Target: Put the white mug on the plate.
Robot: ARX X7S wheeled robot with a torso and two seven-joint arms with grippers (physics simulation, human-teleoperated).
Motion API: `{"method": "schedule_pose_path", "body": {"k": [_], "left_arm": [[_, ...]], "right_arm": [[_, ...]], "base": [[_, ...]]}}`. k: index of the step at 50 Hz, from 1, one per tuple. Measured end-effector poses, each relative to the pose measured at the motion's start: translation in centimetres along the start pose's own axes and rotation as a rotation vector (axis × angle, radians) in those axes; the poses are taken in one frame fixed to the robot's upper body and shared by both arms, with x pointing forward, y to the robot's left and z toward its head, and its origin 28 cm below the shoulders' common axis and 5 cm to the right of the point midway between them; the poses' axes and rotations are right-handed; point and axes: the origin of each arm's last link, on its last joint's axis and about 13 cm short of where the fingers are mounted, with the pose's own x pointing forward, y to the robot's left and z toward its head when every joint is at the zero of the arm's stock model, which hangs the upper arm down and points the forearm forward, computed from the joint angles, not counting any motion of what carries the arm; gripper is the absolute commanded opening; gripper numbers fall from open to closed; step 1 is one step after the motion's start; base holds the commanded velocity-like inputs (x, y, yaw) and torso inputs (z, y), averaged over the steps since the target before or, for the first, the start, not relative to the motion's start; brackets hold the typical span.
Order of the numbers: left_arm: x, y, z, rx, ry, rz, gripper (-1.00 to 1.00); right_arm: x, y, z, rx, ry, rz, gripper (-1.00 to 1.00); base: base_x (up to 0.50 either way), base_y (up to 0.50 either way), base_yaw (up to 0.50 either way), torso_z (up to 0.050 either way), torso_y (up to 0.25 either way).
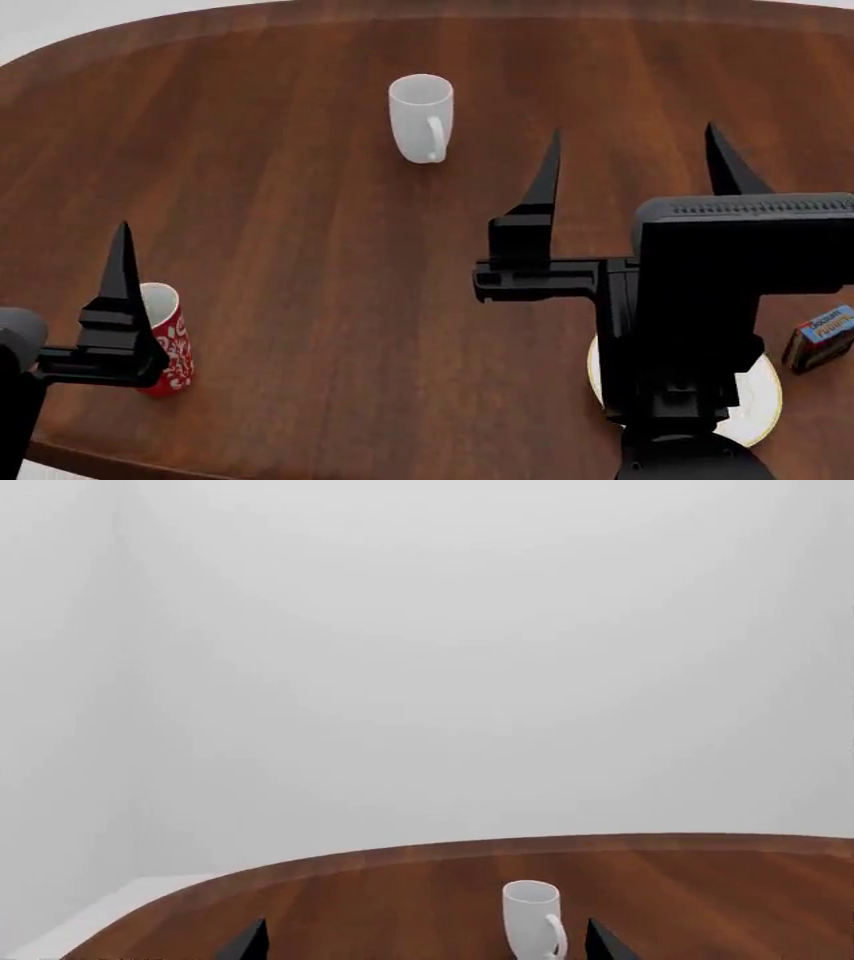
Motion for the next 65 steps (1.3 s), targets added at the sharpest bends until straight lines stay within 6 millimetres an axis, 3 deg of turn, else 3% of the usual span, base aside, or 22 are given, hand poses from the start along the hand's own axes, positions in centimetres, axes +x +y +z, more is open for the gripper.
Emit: {"method": "schedule_pose_path", "body": {"k": [40,65], "left_arm": [[0.08,0.06,-0.21,0.004,0.003,-0.001,1.00],[0.09,-0.14,-0.05,0.019,-0.009,-0.004,1.00]], "right_arm": [[0.09,-0.05,-0.34,0.020,0.012,0.004,1.00],[-0.05,-0.34,-0.45,0.035,0.018,-0.005,1.00]], "base": [[0.00,0.11,0.00,0.000,0.000],[0.00,0.00,0.00,0.000,-0.219]]}}
